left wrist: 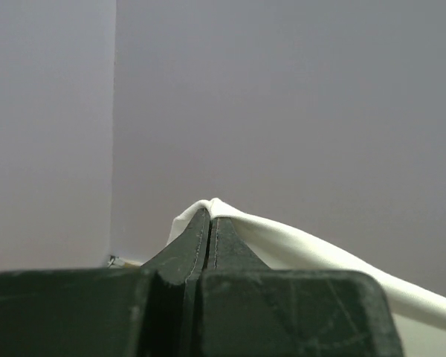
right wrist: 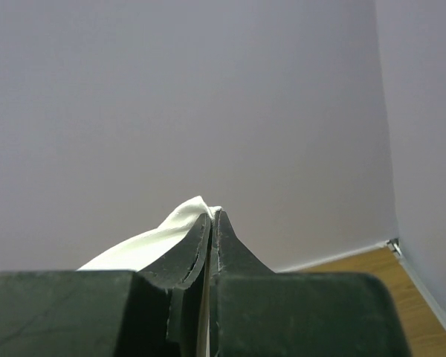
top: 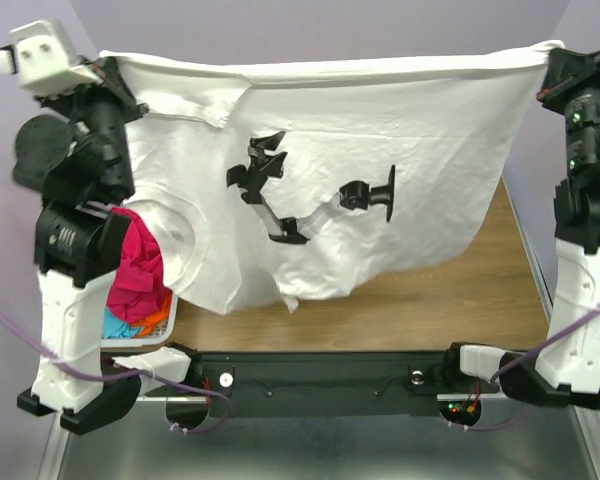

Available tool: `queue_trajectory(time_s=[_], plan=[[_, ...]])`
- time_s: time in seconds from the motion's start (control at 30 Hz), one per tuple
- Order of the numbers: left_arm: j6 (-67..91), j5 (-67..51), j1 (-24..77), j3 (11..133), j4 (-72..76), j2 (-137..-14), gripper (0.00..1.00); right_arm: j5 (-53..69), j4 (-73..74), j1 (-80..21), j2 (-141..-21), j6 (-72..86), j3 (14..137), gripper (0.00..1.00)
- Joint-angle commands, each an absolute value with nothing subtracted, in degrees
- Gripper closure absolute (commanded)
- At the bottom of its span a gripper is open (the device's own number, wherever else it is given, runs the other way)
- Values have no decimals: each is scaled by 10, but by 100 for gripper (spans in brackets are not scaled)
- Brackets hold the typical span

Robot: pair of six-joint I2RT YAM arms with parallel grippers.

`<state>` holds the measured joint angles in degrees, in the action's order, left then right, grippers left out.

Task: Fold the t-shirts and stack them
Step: Flatten the tshirt out

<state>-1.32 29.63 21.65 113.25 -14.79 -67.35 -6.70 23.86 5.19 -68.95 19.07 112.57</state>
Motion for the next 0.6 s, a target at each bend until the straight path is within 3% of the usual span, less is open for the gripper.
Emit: queue_trajectory(time_s=[0.0, 0.23, 0.4, 0.57], plan=[[-49, 333, 206, 1143, -112, -735, 100, -41, 224, 65, -753, 163, 1137, 100], [-65, 302, 193, 1243, -118, -872, 100, 36, 221, 64, -873, 178, 1189, 99], [-40, 256, 164, 1395, -158, -987, 100, 46, 216, 64, -973, 187, 1271, 99], [-36, 210, 148, 1412, -125, -1008, 100, 22, 213, 64, -1019, 192, 1347, 99]])
